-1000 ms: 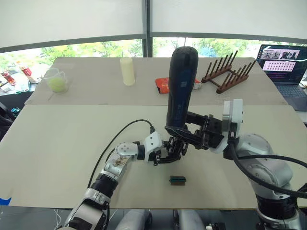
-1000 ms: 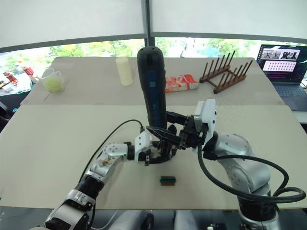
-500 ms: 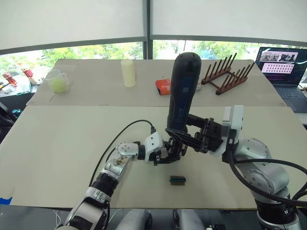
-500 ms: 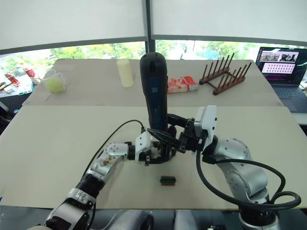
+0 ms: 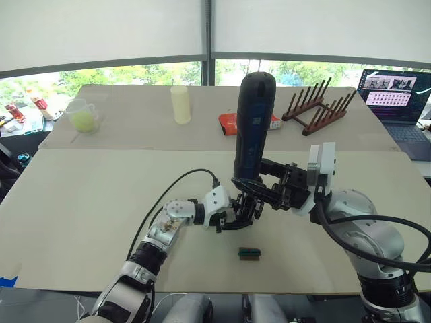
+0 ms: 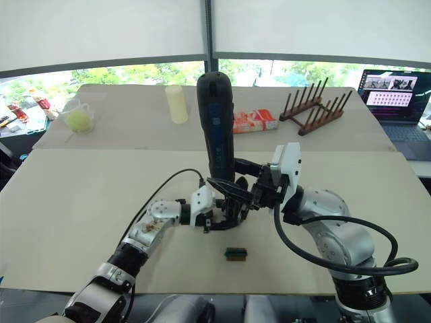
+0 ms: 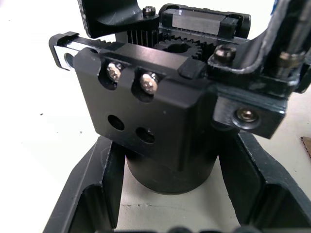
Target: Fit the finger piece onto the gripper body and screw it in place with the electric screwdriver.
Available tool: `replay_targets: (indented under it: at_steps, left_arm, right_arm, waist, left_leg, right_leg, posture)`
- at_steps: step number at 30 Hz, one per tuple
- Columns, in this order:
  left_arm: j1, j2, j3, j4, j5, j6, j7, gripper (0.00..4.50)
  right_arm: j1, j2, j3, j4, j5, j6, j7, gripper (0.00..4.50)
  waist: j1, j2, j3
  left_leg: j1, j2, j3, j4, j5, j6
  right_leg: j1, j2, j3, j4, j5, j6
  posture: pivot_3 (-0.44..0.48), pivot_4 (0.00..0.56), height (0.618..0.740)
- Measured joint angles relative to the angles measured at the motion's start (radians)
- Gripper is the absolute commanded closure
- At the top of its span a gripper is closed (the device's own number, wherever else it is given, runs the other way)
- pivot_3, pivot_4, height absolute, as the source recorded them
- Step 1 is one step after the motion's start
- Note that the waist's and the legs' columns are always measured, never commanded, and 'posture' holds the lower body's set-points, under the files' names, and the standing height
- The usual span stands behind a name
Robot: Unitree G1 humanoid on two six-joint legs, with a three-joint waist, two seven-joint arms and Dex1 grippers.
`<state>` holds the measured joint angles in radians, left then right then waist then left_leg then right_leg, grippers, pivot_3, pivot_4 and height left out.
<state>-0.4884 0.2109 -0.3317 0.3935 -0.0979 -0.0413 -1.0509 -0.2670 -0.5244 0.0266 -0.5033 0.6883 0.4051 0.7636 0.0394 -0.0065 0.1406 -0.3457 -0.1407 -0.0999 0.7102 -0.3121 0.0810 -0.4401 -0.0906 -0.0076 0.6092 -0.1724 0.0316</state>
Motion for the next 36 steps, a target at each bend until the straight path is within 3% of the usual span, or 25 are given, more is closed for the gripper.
replay_targets:
  at_steps: [14,36]
  left_arm:
    - [0.000,0.000,0.000,0.003,0.003,0.001,0.003,2.21]
    - [0.004,0.007,-0.004,0.006,0.007,0.001,0.004,2.21]
  right_arm:
    - [0.031,-0.045,0.034,0.021,-0.042,-0.160,0.083,2.58]
    - [-0.020,-0.044,0.045,0.065,0.012,-0.072,0.030,2.58]
  waist:
    - [0.000,-0.002,-0.001]
    - [0.000,-0.009,-0.007]
  left_leg:
    - [0.002,0.000,0.000,-0.001,0.000,0.000]
    - [0.010,0.000,0.000,-0.011,-0.001,0.000]
  right_leg:
    - [0.002,0.000,0.000,0.000,0.000,0.001]
    - [0.005,-0.001,0.002,-0.004,-0.001,0.002]
  posture:
    - [0.000,0.150,0.740]
    - [0.000,0.150,0.740]
